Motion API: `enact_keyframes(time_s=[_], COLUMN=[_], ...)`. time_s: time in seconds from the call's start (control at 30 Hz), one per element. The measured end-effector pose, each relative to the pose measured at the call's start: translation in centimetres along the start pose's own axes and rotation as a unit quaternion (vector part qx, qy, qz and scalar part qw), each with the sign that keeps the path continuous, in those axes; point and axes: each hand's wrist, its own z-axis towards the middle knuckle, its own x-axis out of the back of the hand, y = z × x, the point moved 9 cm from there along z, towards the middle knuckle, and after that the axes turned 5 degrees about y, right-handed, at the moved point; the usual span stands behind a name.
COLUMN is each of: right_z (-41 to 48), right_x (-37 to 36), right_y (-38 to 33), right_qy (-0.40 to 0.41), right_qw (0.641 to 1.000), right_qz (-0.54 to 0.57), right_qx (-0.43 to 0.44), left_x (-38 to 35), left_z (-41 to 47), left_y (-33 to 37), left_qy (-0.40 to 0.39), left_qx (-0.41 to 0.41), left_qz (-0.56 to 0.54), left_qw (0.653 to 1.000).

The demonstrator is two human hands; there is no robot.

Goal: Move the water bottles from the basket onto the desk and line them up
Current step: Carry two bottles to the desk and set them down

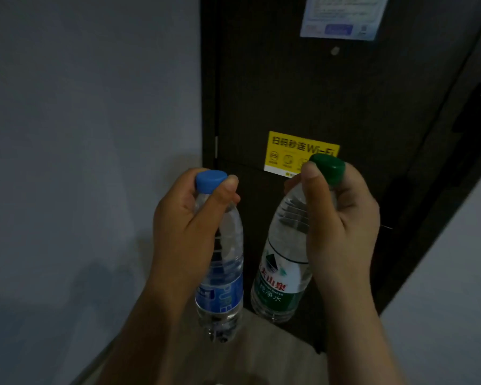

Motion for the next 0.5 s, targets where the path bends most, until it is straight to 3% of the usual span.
enact_keyframes(time_s=[0.23,0.5], right_z=[0.5,-4.3], right_x=[-3.8,-9.9], right_y=[1.2,-2.5], right_qy=[-0.125,-0.245], right_qw=[0.985,0.936], right_qz=[0.12,0.249], right_qx=[-0.019,-0.036], left_x=[3.9,11.2], left_z=[-2.1,-6.8], left_y=[1.6,7.1], left_qy=[0.142,0.264], left_qx=[-0.004,-0.054], left_qz=[0.06,0.196], left_qw=[0.988,0.943])
